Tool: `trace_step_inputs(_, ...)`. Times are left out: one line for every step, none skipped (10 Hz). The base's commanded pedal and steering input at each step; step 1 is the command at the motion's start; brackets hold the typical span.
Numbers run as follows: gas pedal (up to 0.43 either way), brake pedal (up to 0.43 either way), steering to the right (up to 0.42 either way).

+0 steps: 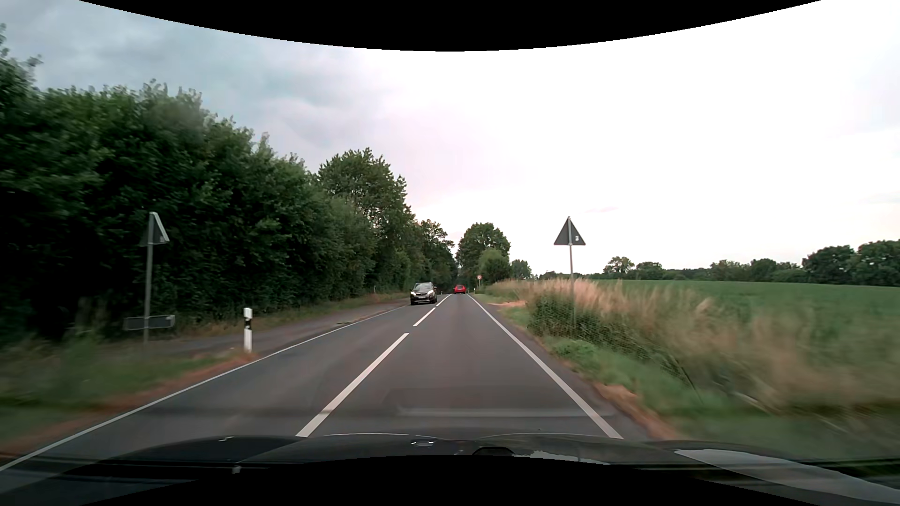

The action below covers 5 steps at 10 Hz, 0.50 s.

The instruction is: Follow the waypoints while adhering to traffic rules and regulations

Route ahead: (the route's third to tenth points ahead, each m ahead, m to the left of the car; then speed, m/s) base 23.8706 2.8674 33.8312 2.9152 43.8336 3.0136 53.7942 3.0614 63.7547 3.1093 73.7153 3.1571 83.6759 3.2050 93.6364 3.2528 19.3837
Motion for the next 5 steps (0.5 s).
trace_step_inputs(0.13, 0.0, -0.001)
trace_step_inputs(0.13, 0.0, -0.001)
trace_step_inputs(0.138, 0.0, -0.002)
trace_step_inputs(0.157, 0.0, -0.003)
trace_step_inputs(0.157, 0.0, -0.003)
